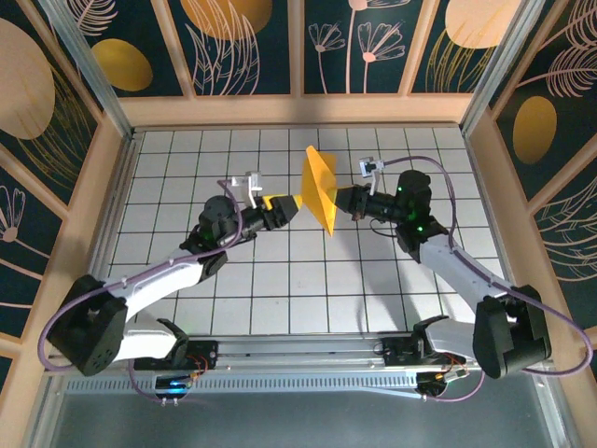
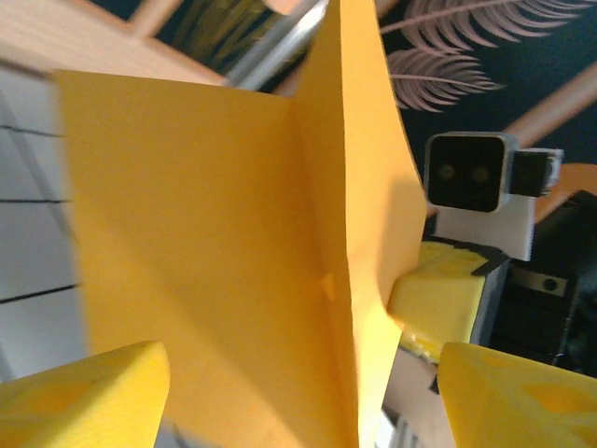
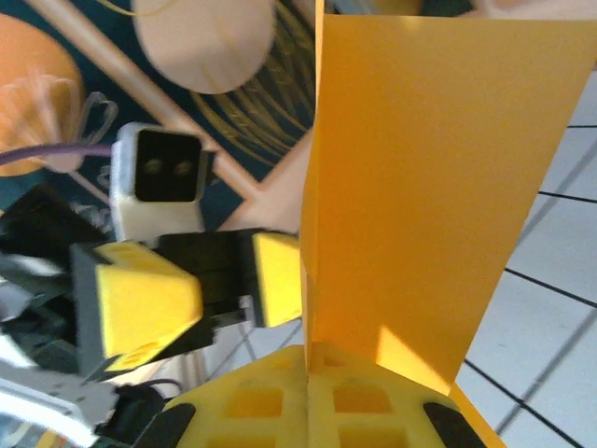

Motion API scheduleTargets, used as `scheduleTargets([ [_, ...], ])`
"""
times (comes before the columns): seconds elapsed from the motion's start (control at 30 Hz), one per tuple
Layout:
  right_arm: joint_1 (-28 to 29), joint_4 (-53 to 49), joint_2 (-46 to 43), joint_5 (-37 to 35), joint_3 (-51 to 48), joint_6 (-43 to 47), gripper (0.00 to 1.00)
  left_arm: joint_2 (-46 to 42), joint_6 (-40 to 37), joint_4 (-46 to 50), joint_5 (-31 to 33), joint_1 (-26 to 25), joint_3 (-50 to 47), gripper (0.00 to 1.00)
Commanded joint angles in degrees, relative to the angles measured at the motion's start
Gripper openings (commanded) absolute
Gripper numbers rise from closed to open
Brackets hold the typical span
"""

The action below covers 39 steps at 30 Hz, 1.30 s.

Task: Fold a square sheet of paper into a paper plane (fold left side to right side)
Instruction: Turn over the paper at the center of the table.

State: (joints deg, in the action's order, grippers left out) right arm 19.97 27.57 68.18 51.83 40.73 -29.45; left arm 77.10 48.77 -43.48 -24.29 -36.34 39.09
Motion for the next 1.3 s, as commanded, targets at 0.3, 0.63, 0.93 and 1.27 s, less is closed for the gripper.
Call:
scheduleTargets([
  [0.3, 1.2, 2.1, -1.6, 9.1, 0.5, -4.5, 0.0, 3.5, 2.9, -12.0, -11.0, -0.4, 3.2, 0.61],
  [0.63, 2.4, 0.9, -0.9, 7.5, 0.1, -4.2, 0.0, 5.3, 3.3, -12.7, -11.6, -0.8, 4.0, 0.33],
  [0.93, 2.1, -0.6, -1.4, 6.0, 0.6, -3.8, 0.07, 5.4, 4.9, -13.9, -9.8, -0.8, 3.2, 0.07],
  [1.27, -0.1, -11.5, -7.9, -1.3, 1.6, 0.5, 0.41, 3.5, 3.1, -10.9, -6.8, -0.8, 3.2, 0.02],
])
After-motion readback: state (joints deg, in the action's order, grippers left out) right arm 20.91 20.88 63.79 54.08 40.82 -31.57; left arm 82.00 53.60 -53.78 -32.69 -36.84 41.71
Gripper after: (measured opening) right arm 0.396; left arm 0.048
